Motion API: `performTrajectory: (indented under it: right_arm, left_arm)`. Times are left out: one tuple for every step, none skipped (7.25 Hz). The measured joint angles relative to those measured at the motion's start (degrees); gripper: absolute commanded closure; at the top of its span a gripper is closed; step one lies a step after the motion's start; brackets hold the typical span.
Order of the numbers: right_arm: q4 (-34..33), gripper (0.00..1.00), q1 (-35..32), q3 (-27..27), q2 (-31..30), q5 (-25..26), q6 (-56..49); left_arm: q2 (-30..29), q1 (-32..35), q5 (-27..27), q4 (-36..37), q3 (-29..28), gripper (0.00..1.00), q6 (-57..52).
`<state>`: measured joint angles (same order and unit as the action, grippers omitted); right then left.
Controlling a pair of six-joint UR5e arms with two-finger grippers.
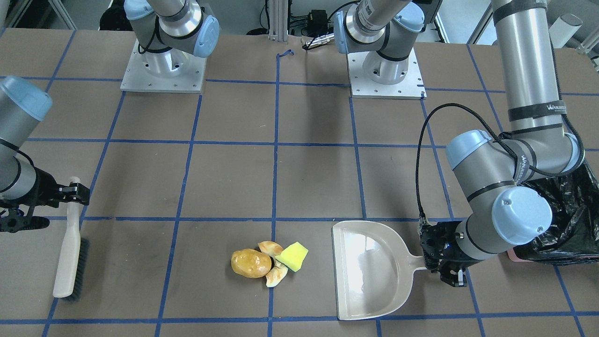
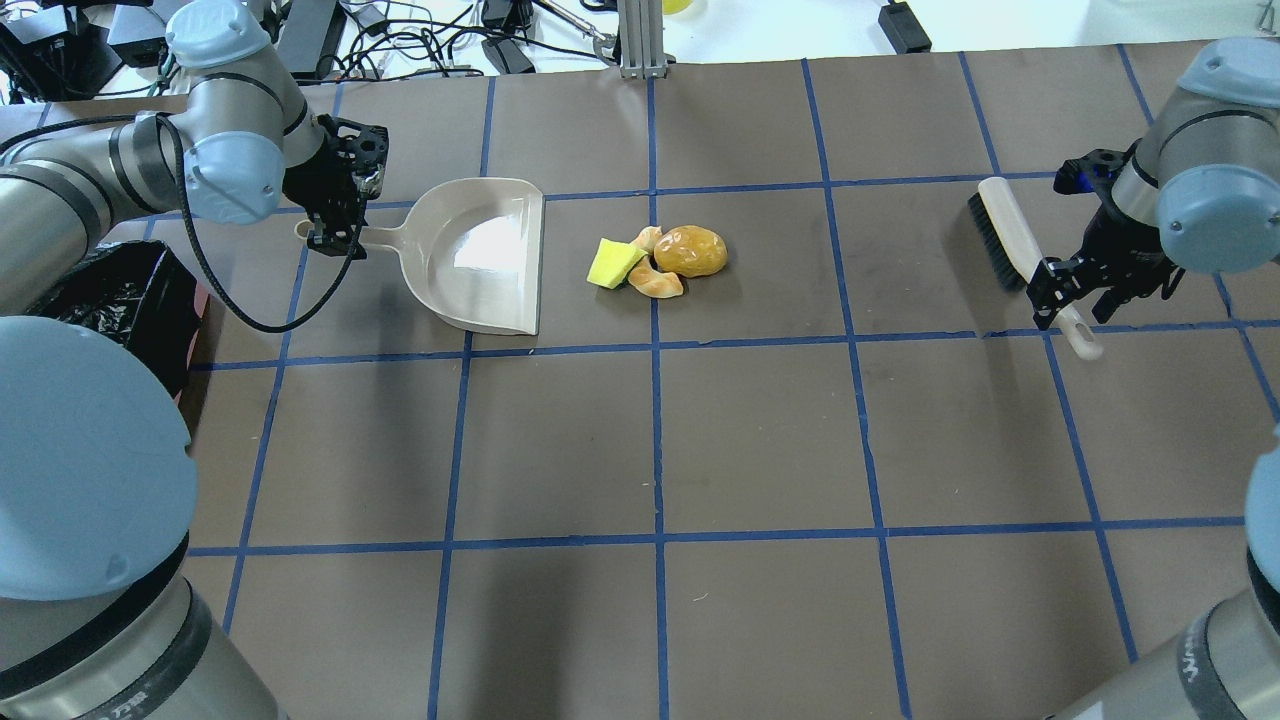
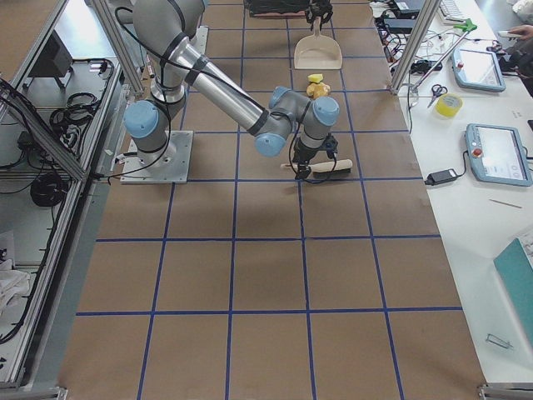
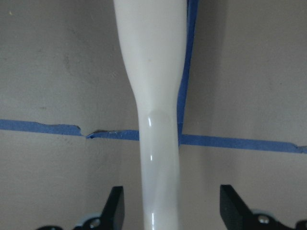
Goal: Sweep and dump trash into bin
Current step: 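Close the left gripper on the dustpan handle while the right gripper grasps the brush handle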
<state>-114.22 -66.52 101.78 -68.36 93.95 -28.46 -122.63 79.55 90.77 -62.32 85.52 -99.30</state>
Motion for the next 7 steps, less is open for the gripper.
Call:
performTrajectory:
  right_arm:
    - [0.1, 0.26, -0.1, 0.0, -0.1, 0.0, 0.0]
    - [0.1, 0.37, -0.2, 0.0, -0.1, 0.0, 0.1]
    - [0.1, 0.40, -0.2, 0.0, -0.1, 0.0, 0.1]
    - [0.2, 0.41, -0.2, 0.0, -0.1, -0.1, 0.1]
    - [0.8, 0.41, -0.3, 0.0, -0.1, -0.1, 0.1]
    - [1.3, 0.41, -0.3, 0.0, -0.2, 0.0, 0.1]
    - [1.5, 0.47, -0.3, 0.0, -0.2, 0.0, 0.1]
  left_arm:
    - [-0.1, 0.0, 0.1, 0.1, -0.2, 0.97, -0.1]
    - [-0.2, 0.0, 0.1, 0.2, -0.4, 1.00, -0.3]
    - [-0.2, 0.1, 0.2, 0.3, -0.5, 1.00, -0.4]
    - [-0.2, 0.2, 0.2, 0.5, -0.5, 1.00, -0.5]
    - [-0.2, 0.3, 0.3, 0.6, -0.5, 1.00, -0.6]
    - [-0.3, 0.4, 0.4, 0.6, -0.5, 1.00, -0.7]
    - [-0.5, 0.6, 1.0, 0.6, -0.6, 1.00, -0.9]
